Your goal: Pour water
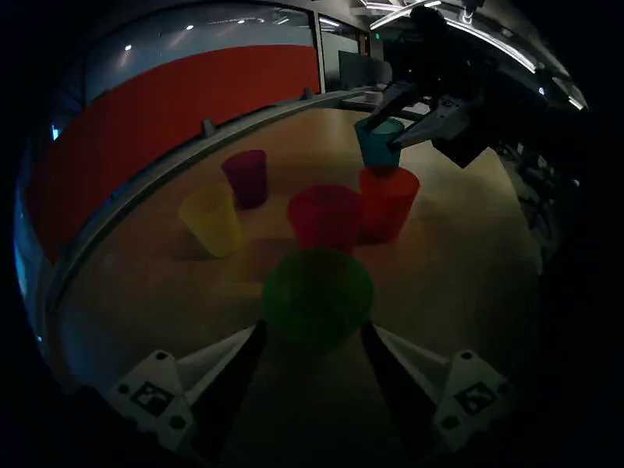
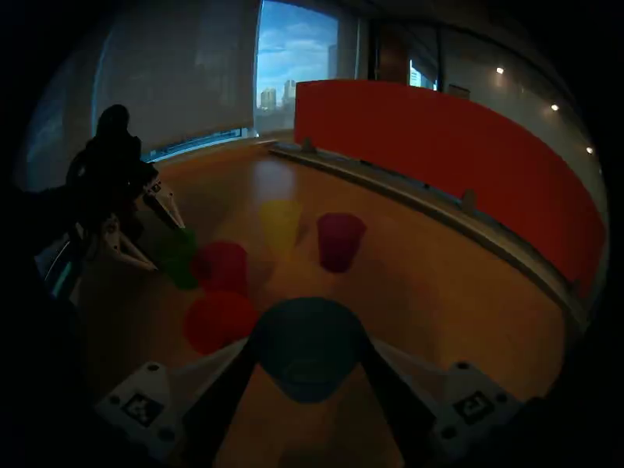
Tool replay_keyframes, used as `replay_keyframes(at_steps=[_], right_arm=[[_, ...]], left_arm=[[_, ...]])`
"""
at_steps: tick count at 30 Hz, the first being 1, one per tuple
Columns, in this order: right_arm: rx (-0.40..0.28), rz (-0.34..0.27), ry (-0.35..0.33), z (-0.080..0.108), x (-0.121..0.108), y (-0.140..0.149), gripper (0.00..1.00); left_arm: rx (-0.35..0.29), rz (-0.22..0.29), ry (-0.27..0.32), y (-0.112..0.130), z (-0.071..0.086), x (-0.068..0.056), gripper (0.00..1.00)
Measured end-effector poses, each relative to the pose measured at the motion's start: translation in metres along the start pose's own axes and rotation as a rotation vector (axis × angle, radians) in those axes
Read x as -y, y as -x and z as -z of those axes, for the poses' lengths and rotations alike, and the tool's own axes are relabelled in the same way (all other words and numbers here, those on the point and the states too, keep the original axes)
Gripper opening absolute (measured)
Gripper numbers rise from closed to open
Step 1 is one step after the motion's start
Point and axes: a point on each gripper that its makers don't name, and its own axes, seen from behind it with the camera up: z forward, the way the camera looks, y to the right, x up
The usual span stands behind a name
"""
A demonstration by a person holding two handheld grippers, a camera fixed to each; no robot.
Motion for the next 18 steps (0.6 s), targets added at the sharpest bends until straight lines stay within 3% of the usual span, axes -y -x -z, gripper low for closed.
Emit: replay_keyframes(at_steps=[18], right_arm=[[0.049, -0.037, 0.004, -0.028, -0.002, 0.028, 0.93]], left_arm=[[-0.027, 0.022, -0.046, 0.007, 0.024, 0.001, 0.89]])
